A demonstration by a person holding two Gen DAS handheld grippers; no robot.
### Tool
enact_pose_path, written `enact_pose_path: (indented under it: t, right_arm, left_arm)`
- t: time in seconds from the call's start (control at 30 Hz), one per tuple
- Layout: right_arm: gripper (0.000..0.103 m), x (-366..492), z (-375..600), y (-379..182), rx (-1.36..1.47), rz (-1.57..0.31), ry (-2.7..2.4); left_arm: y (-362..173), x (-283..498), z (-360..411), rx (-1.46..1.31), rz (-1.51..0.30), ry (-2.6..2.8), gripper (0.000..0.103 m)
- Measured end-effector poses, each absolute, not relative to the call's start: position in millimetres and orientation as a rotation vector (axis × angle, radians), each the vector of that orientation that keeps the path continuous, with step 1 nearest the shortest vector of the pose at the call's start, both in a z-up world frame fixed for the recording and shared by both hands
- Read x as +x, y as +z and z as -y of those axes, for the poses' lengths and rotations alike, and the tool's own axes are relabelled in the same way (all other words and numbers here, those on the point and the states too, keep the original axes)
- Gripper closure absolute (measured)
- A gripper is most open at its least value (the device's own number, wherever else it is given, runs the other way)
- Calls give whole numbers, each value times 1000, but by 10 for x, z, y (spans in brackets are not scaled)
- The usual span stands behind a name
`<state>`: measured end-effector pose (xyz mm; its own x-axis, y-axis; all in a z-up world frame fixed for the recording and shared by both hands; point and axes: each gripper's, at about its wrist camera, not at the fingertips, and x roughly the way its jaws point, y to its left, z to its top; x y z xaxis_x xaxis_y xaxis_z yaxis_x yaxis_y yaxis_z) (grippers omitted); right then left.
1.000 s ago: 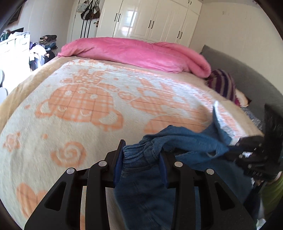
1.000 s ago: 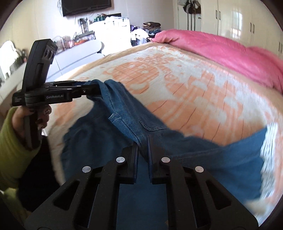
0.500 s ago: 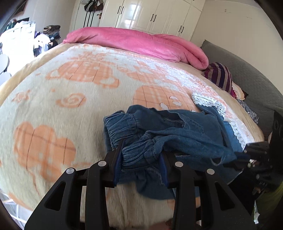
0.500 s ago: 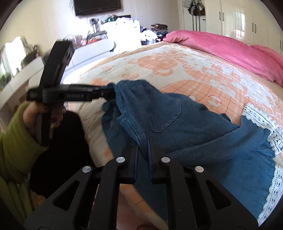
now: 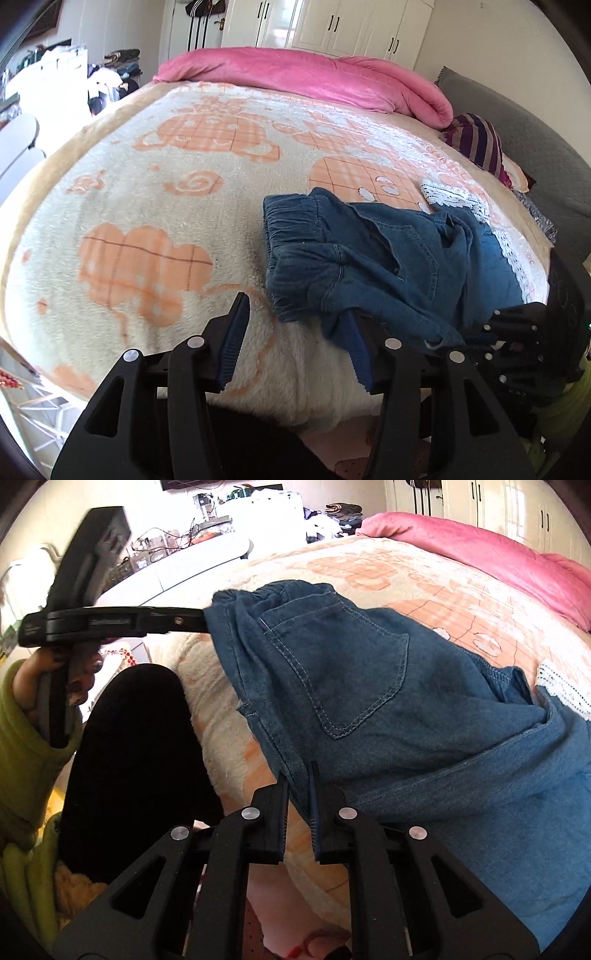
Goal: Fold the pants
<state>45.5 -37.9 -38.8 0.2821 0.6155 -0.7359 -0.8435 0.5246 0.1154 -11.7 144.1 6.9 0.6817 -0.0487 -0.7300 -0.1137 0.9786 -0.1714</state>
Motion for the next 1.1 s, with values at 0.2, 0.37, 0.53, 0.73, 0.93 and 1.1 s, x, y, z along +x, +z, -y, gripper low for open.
enact_pose_path:
  t: [0.2, 0.37, 0.53, 0.73, 0.93, 1.1]
  right_arm:
    - [96, 509, 456, -450, -263, -842, 983]
    - [94, 423, 456, -434, -300, -827, 975]
    - [89, 493, 547, -383, -222, -850, 1010]
    - [65, 486, 686, -115, -149, -771, 1005]
    - [62, 633, 662, -115, -186, -768, 898]
    - [58, 832, 507, -456, -231, -907, 827]
  left_arm:
    - [65, -67, -1306, -113, -842, 62, 53]
    - [-137, -94, -1506, -240, -915, 68, 53]
    - [315, -311, -1476, -175, -787, 119, 55]
    - [241, -45, -1041, -157, -814, -45, 55]
    - [-203, 175, -846, -83, -928, -25, 55]
    - [-280, 204, -795, -49, -934, -12, 55]
